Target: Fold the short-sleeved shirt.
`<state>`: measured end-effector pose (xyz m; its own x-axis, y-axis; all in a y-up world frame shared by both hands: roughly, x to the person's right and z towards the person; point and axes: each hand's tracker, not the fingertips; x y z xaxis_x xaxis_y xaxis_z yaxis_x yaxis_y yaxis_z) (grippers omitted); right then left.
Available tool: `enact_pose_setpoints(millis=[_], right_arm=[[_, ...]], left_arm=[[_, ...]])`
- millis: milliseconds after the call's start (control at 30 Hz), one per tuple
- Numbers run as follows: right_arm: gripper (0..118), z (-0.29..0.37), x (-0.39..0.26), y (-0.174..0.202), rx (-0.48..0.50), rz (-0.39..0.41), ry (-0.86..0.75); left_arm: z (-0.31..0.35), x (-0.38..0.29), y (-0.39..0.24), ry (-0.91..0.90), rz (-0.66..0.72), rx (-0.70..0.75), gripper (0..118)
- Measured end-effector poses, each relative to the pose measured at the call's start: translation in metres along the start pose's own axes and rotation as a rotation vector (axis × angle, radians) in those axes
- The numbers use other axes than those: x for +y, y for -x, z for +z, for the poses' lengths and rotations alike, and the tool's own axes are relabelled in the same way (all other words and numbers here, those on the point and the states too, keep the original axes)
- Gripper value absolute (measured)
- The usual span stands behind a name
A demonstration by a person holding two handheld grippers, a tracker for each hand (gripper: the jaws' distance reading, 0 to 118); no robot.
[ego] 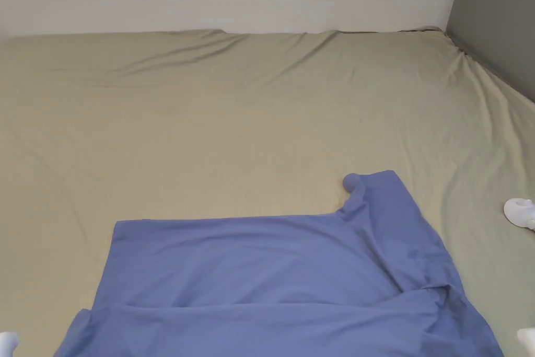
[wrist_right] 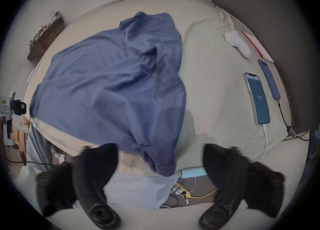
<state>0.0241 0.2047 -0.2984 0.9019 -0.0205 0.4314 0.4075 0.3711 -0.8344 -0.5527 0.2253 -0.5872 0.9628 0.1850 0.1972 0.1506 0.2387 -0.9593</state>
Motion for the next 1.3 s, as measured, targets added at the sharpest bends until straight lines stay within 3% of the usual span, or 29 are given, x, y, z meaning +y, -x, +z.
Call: enact_pose_setpoints(millis=[33,67,167,300,333,367,400,433,633,667,700,733,767,900,933,967,1033,1067,1100,1200,1300], right_arm=[[105,0.010,0.002,-0.004,0.027,-0.043,-0.039],[105,0.019,0.006,-0.008,0.051,-0.066,-0.046],[103,0.038,0.020,-0.017,0.049,-0.113,-0.115],[75,0.051,0.058,-0.020,0.065,-0.190,-0.251],[31,0.049,0.071,-0.018,0.062,-0.197,-0.273],[0,0.046,0.080,-0.017,0.027,-0.207,-0.291],[0,0.039,0.089,-0.017,0.029,-0.216,-0.302],[0,0.033,0.100,-0.018,0.039,-0.208,-0.287],[0,0.006,0.151,-0.014,0.030,-0.252,-0.283],[0,0.001,0.157,-0.016,0.029,-0.251,-0.280],[0,-0.004,0.165,-0.017,0.021,-0.245,-0.270],[0,-0.009,0.172,-0.017,0.013,-0.242,-0.264],[0,-0.013,0.177,-0.018,0.011,-0.240,-0.261],[0,-0.029,0.193,-0.020,-0.005,-0.221,-0.221],[0,-0.035,0.196,-0.020,-0.013,-0.217,-0.211],[0,-0.042,0.199,-0.021,-0.014,-0.203,-0.198],[0,-0.058,0.207,-0.021,-0.031,-0.144,-0.170],[0,-0.064,0.210,-0.021,-0.044,-0.118,-0.162],[5,-0.070,0.215,-0.021,-0.065,-0.106,-0.153],[99,-0.081,0.230,-0.021,-0.060,-0.096,-0.156],[110,-0.108,0.247,-0.020,-0.041,-0.057,-0.126]], left_arm=[[0.011,0.009,0.000,-0.125,0.000,-0.002,110],[0.013,0.015,0.003,-0.072,-0.030,0.053,110],[0.025,0.040,-0.003,-0.121,0.005,0.038,110],[0.024,0.090,-0.022,-0.218,0.005,-0.060,101],[0.022,0.106,-0.030,-0.237,0.001,-0.095,70],[0.017,0.121,-0.039,-0.237,-0.020,-0.106,27],[0.012,0.132,-0.048,-0.293,-0.015,-0.111,0],[0.003,0.148,-0.055,-0.288,-0.075,-0.070,0],[-0.061,0.223,-0.074,-0.264,-0.066,-0.025,1],[-0.069,0.230,-0.077,-0.258,-0.074,0.025,32],[-0.082,0.238,-0.077,-0.259,-0.077,0.057,84],[-0.099,0.246,-0.075,-0.204,-0.077,0.049,118],[-0.108,0.250,-0.074,-0.142,-0.030,0.051,108],[-0.117,0.275,-0.100,-0.111,-0.054,0.087,106],[-0.123,0.261,-0.095,-0.129,-0.053,0.086,102],[-0.124,0.258,-0.095,-0.131,-0.072,0.077,86],[-0.123,0.254,-0.102,-0.076,-0.100,0.105,3],[-0.130,0.254,-0.100,-0.071,-0.134,0.141,3],[-0.122,0.250,-0.099,-0.150,-0.138,0.095,3],[-0.117,0.252,-0.094,-0.129,-0.078,0.051,3],[-0.119,0.257,-0.090,-0.102,-0.084,0.053,3]])
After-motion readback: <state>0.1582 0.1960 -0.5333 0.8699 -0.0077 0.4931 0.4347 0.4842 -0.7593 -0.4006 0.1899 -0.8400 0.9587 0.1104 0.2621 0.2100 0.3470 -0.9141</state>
